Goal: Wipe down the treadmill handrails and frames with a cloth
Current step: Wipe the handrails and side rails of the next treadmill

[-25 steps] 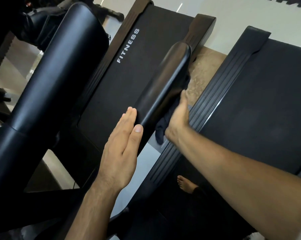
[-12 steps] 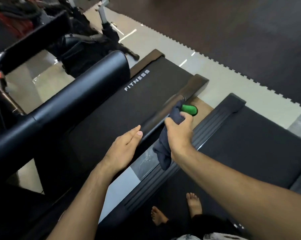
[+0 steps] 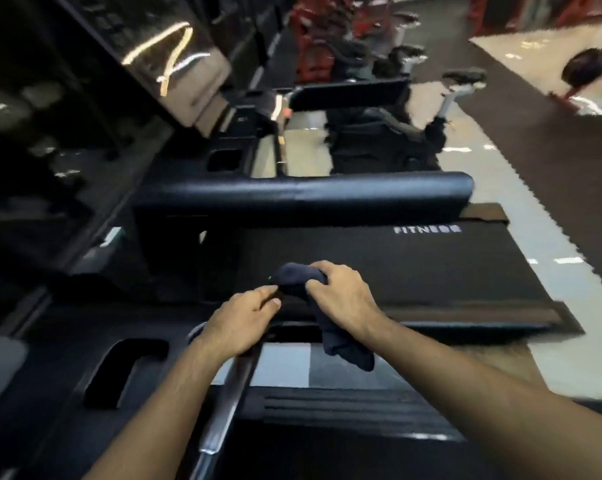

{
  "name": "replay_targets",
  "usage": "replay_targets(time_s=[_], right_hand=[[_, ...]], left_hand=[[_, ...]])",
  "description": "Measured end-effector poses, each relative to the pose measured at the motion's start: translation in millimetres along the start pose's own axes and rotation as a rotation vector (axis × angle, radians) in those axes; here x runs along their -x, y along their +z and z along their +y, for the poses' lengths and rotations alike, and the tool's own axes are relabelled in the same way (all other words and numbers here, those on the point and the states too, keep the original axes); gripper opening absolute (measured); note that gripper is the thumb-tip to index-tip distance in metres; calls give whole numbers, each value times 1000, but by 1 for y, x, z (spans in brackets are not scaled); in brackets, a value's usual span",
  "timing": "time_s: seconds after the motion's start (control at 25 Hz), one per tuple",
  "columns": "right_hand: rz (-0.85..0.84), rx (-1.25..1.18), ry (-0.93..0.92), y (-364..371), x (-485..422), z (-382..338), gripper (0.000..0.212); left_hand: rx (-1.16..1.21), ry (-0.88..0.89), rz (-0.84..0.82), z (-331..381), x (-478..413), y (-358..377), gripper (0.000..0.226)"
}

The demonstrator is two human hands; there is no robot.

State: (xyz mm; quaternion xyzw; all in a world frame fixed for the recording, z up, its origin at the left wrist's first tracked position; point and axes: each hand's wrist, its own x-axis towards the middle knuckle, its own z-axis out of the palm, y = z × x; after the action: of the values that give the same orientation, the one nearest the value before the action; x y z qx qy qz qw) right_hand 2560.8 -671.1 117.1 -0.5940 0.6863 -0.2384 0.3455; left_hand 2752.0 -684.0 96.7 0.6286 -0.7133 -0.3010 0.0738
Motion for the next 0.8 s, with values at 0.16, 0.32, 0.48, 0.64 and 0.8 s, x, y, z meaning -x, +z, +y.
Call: replay_targets(time_s=[0.16, 0.32, 0.48, 0.64, 0.8], right_hand=[[-71, 136, -176, 57, -44, -59, 28], [-292, 493, -216, 141, -53, -56, 46], [-270, 842, -363, 163, -40, -43, 79], [-412, 827, -557, 168, -75, -88, 65], [-357, 799, -696, 201, -129, -164, 34]], left_hand=[[118, -235, 193, -80, 38, -37, 47], [172, -364, 288, -129, 60, -45, 47], [284, -438, 270, -153, 69, -41, 52], [304, -505, 323, -172, 58, -55, 51], [283, -588, 393, -195, 34, -78, 52]])
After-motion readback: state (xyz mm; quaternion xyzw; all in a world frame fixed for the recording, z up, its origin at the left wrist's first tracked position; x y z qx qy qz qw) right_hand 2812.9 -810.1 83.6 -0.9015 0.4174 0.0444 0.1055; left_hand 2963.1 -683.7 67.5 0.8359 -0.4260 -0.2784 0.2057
